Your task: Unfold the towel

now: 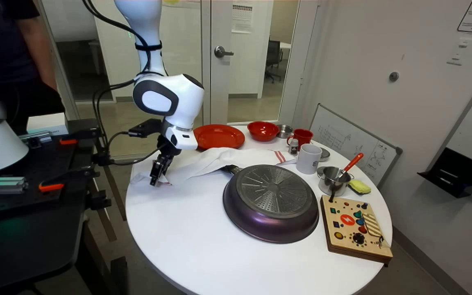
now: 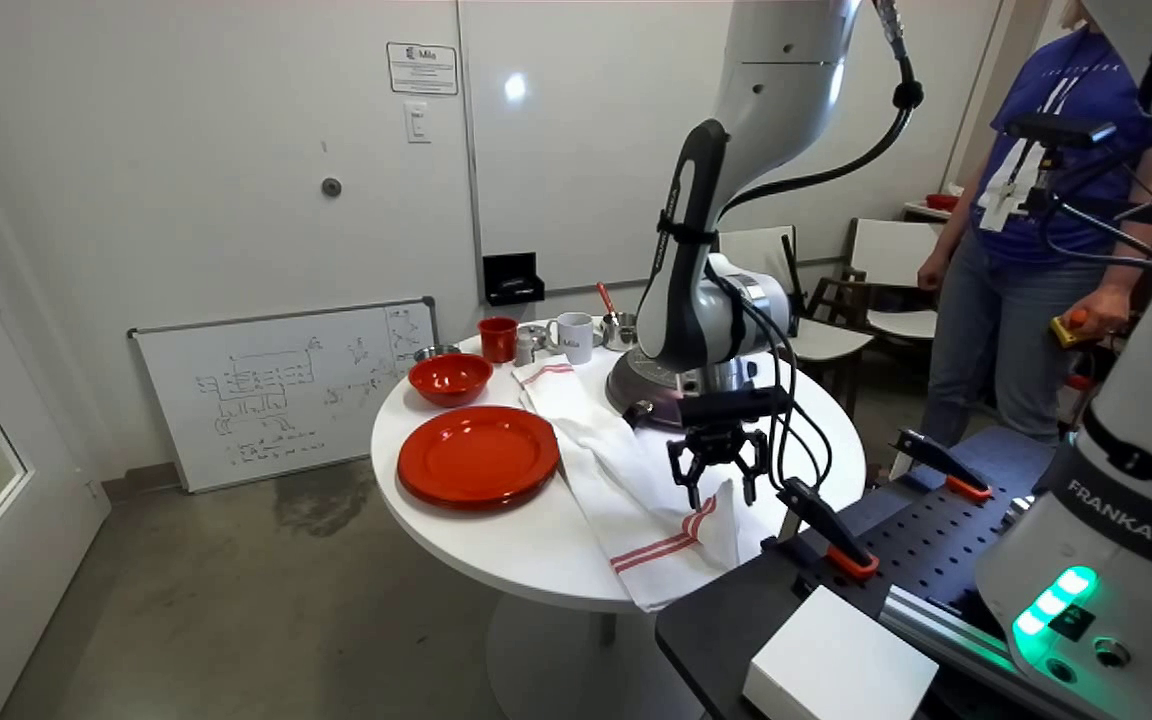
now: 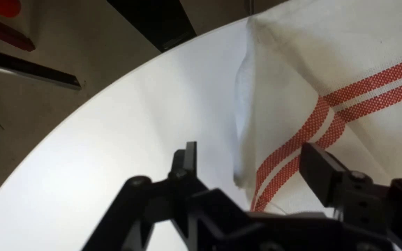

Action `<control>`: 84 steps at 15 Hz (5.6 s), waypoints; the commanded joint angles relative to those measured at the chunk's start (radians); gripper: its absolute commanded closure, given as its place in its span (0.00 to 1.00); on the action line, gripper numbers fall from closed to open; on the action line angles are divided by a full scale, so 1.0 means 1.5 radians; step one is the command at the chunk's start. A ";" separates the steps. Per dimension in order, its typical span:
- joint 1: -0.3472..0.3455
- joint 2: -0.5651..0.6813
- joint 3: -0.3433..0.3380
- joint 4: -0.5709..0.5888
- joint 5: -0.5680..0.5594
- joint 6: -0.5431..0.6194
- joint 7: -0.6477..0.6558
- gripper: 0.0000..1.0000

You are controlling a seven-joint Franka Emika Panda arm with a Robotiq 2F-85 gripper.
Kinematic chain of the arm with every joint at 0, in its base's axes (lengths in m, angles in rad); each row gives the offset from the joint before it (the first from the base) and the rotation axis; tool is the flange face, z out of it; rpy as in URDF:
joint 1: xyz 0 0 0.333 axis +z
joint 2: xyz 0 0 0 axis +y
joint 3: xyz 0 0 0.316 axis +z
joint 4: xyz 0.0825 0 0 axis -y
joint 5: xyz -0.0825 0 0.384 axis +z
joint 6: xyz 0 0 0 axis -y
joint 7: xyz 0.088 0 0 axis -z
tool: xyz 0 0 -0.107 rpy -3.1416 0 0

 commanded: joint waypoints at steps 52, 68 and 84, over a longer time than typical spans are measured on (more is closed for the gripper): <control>0.033 0.016 0.064 0.356 -0.076 -0.405 -0.157 0.00; 0.063 -0.036 -0.101 0.352 -0.209 -0.235 0.255 0.00; 0.021 -0.032 -0.068 0.347 -0.151 -0.215 0.261 0.00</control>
